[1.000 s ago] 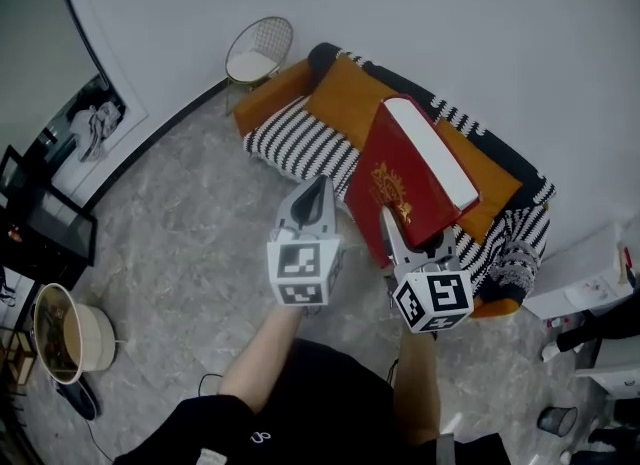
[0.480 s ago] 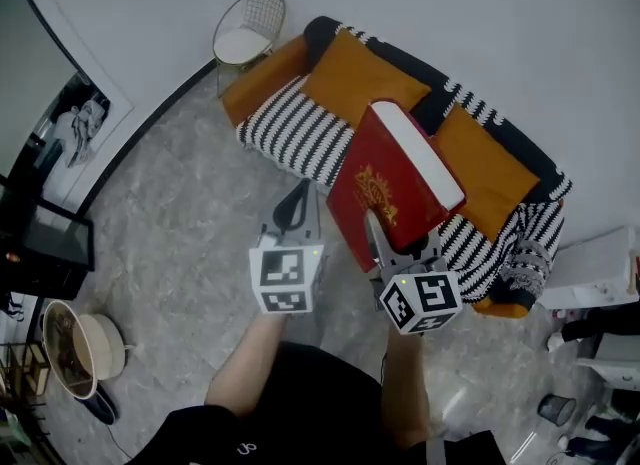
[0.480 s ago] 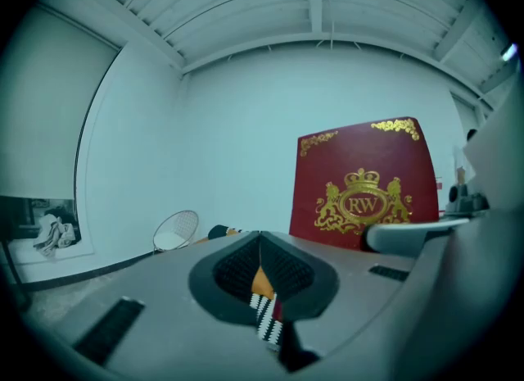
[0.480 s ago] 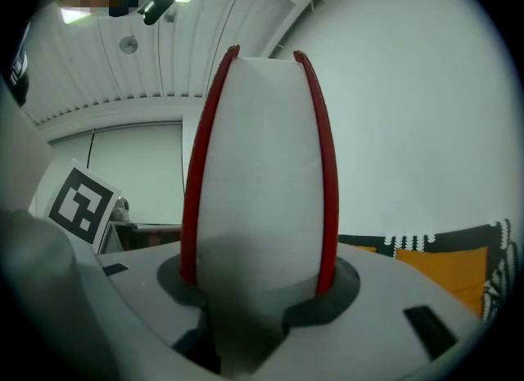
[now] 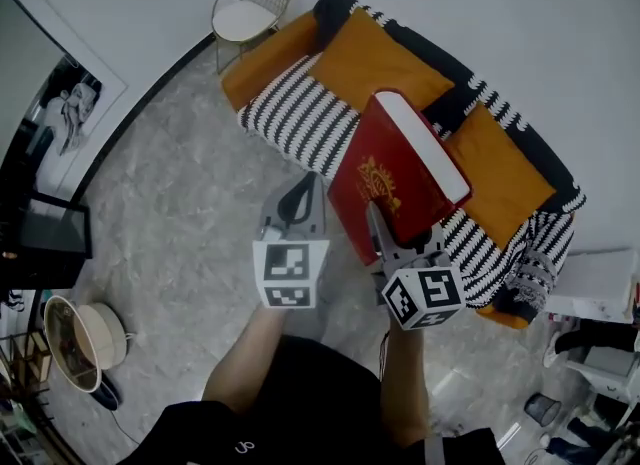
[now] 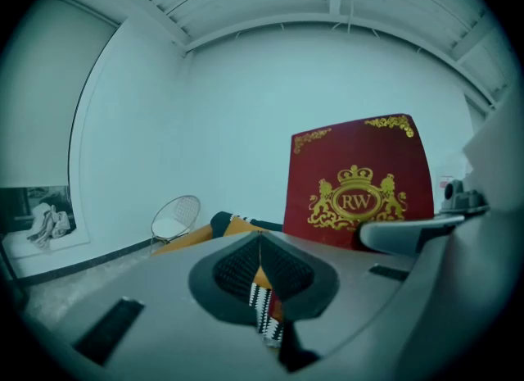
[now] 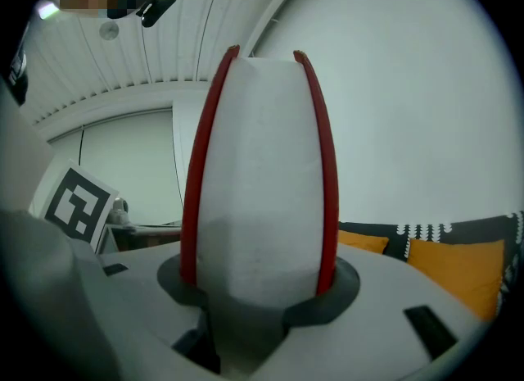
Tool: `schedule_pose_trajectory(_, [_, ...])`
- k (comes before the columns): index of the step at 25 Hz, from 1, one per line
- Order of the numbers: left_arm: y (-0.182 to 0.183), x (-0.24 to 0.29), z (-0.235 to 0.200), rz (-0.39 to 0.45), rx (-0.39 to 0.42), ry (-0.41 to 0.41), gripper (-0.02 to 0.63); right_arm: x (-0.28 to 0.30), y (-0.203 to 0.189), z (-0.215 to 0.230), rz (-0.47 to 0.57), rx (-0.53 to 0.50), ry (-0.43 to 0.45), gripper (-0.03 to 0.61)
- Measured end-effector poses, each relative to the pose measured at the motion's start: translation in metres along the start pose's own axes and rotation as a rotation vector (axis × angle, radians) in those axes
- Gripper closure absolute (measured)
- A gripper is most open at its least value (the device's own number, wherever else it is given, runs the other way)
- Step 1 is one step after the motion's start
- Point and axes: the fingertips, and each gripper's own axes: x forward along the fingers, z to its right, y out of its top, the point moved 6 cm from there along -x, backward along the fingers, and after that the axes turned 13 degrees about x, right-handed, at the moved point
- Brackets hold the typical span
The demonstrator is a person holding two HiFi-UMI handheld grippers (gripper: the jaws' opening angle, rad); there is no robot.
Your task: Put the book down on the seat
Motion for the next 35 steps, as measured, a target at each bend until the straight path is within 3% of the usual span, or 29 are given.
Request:
schedule_pose_trajectory(14, [-0.024,0.055,-0.047,-0.053,-0.096,-0.048,0.6,0.085,0.002,-0.008,-0.08,-0.035,-0.026,0.351])
schedule_pose_trajectory(26, [-0.018,0.088,-0.05,-0.012,-0.244,-0.088,0.6,0.096,0.016,-0.002,-0.14,-0.109,-0.097,0.351])
schedule_pose_trajectory(35, [-0.008,0.1,-0.036,0.016,-0.249,-0.109,0.6,0.095,0.022,0.006,-0.135,-0.117,-0.096,0.351])
